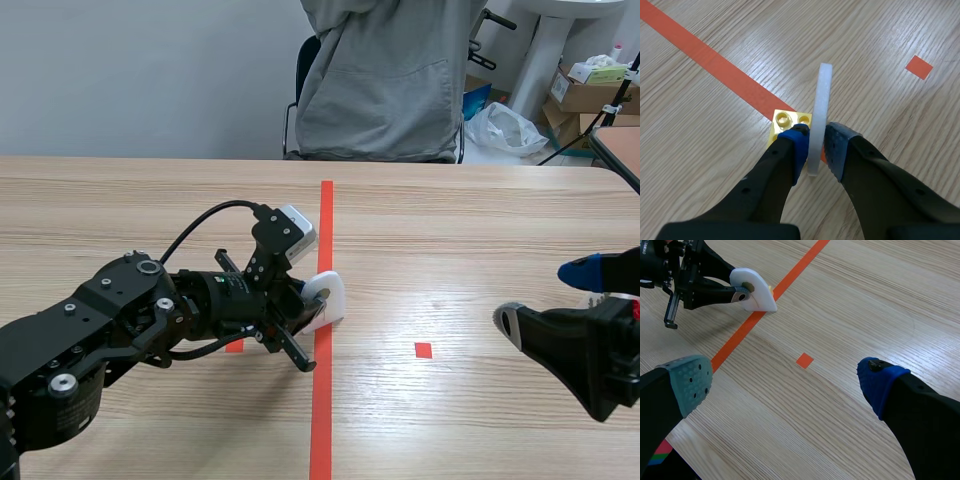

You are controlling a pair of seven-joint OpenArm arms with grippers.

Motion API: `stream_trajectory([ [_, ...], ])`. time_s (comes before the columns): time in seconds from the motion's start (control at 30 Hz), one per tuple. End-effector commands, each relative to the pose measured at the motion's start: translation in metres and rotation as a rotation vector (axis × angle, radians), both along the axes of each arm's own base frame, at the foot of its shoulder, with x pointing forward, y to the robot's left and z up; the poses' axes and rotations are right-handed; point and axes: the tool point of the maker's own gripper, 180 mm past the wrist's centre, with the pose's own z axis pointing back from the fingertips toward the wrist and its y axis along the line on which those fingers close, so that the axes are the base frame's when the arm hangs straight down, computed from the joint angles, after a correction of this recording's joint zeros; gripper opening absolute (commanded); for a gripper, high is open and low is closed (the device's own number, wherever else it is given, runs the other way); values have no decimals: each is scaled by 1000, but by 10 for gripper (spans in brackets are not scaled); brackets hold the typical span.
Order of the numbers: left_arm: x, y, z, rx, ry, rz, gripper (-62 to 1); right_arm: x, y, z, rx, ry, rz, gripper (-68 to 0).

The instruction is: Do the leaf sorting experiment

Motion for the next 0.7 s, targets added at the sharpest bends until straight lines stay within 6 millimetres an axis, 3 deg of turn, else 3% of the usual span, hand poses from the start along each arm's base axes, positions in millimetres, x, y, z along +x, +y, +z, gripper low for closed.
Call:
stream_trajectory([
  [0.0, 5, -7, 11, -31, -22, -3, -507, 5, 4, 13, 7, -45, 20, -85],
  [0.1, 5, -7, 10, -28, -19, -3, -565, 5, 4, 13, 7, -45, 20, -85],
  [0.43, 7, -5, 14, -53, -11, 19, -569, 5, 4, 12, 7, -45, 20, -85],
  [0.67, 38, 30, 43, -138, -14, 179, -569, 5, 4, 12, 7, -45, 20, -85],
])
